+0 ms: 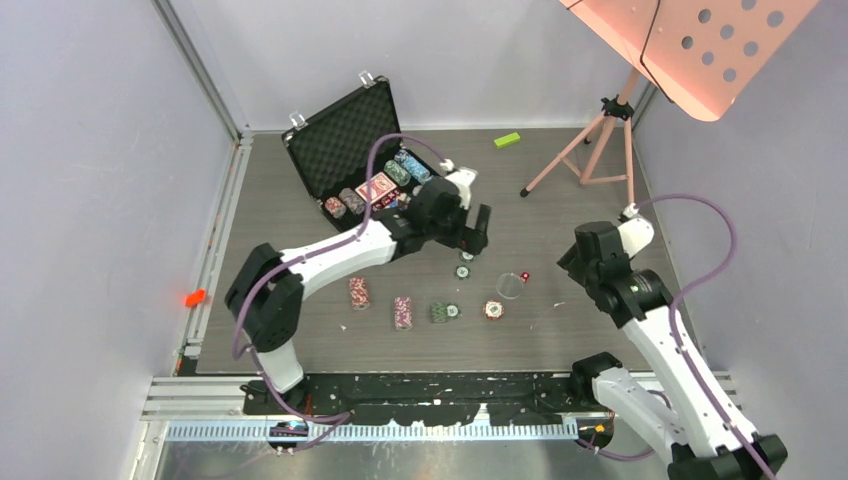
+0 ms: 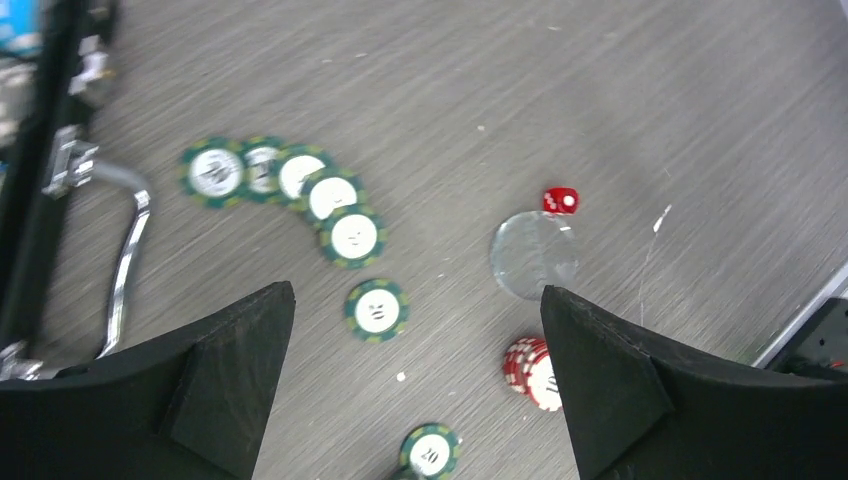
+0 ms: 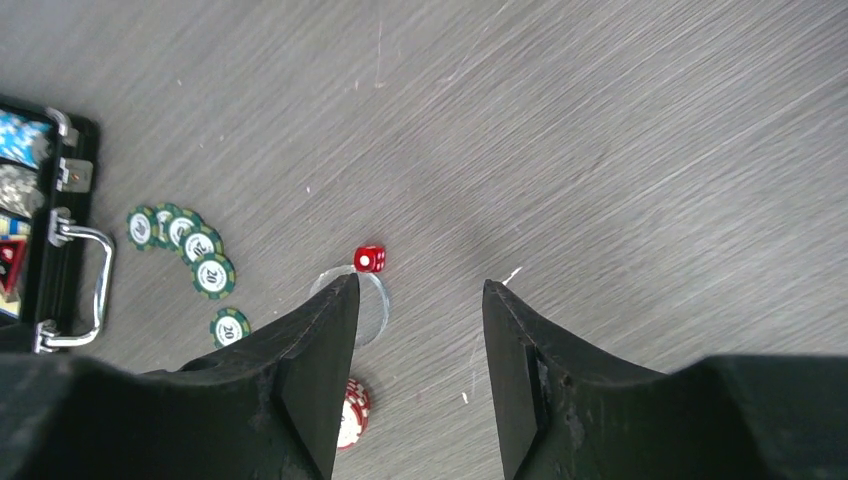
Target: Pack up texas hold em set
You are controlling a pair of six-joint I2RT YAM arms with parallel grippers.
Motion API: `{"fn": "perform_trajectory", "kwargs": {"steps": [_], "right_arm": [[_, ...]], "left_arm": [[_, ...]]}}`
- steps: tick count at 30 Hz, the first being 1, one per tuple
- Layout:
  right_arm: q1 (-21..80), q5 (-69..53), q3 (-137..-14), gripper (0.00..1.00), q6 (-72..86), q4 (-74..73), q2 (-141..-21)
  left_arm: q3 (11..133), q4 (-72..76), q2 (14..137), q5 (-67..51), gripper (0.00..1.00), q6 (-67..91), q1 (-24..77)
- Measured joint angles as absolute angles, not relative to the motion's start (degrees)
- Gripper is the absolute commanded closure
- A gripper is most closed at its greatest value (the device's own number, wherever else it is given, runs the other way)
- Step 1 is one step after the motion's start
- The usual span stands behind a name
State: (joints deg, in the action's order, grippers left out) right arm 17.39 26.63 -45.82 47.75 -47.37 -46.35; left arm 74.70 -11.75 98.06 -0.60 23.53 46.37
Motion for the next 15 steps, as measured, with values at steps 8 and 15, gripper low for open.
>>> {"fn": "perform_trajectory", "kwargs": {"steps": [8, 15], "right_arm": [[17.39, 30.87, -47.20, 0.44, 46.94, -51.53, -33.93], [17.39, 32.51, -47.37, 0.44, 46.92, -52.49, -31.09]], "left_arm": [[83.74, -13.78, 109.56, 2.57, 0.04, 17.43, 56.29], [89.67, -14.90, 115.63, 3.42, 0.23, 12.80, 63.02]]}}
